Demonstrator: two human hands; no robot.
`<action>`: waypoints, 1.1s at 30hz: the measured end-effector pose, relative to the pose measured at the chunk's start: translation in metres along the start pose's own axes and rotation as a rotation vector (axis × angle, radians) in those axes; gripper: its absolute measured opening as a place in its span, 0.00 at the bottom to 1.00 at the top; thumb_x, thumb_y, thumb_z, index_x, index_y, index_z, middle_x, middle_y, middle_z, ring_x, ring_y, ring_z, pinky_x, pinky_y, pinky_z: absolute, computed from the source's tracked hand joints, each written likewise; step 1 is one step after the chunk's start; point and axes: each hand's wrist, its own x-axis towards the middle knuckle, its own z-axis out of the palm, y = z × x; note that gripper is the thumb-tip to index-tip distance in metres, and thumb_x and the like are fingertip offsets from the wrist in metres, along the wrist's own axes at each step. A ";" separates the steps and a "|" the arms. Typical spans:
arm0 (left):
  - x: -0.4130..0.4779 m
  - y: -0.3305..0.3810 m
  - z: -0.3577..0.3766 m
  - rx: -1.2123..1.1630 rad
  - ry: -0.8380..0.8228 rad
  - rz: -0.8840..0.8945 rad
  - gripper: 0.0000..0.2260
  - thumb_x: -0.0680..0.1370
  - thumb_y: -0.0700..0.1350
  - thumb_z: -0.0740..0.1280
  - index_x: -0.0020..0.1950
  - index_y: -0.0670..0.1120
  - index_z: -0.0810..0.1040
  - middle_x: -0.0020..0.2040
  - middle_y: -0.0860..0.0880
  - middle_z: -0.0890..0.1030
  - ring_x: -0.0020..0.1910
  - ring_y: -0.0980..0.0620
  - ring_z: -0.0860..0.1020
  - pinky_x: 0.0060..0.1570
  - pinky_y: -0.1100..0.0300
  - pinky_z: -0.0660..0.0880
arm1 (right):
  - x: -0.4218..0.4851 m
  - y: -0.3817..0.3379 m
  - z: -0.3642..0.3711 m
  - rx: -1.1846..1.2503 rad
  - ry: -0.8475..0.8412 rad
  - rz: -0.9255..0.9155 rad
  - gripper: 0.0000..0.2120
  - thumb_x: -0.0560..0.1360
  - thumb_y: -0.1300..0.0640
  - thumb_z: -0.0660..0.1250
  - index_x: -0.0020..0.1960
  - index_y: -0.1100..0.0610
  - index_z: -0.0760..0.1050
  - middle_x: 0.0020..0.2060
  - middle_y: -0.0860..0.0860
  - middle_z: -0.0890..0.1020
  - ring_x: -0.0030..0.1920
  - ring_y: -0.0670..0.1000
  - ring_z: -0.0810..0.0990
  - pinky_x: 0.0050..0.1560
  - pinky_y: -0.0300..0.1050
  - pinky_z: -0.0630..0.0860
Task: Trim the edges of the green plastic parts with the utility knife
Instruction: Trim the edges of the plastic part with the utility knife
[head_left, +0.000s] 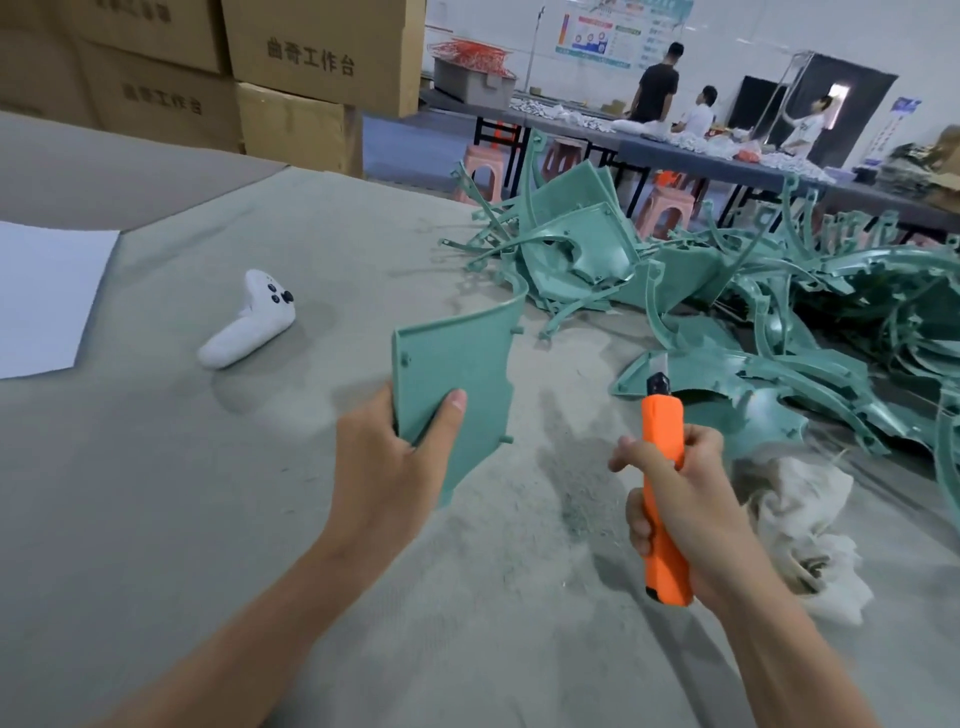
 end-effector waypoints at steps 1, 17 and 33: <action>0.000 -0.001 0.000 -0.012 0.002 -0.010 0.09 0.73 0.48 0.71 0.34 0.54 0.76 0.32 0.66 0.80 0.31 0.67 0.77 0.27 0.75 0.68 | 0.000 0.000 0.001 -0.004 -0.003 -0.011 0.13 0.80 0.57 0.66 0.52 0.53 0.60 0.41 0.57 0.79 0.20 0.52 0.69 0.20 0.44 0.69; -0.002 -0.003 -0.003 0.195 0.009 0.187 0.13 0.78 0.49 0.63 0.35 0.60 0.66 0.29 0.60 0.72 0.24 0.62 0.67 0.25 0.74 0.61 | -0.013 0.003 0.014 -0.132 -0.026 -0.508 0.12 0.83 0.45 0.58 0.62 0.48 0.73 0.43 0.49 0.81 0.31 0.48 0.70 0.32 0.41 0.69; -0.012 -0.007 -0.001 0.413 -0.168 0.245 0.02 0.77 0.36 0.68 0.47 0.41 0.79 0.27 0.64 0.71 0.30 0.73 0.69 0.32 0.81 0.61 | -0.046 -0.004 0.041 -0.460 -0.160 -0.796 0.13 0.82 0.39 0.53 0.55 0.46 0.69 0.34 0.46 0.71 0.32 0.44 0.70 0.32 0.35 0.65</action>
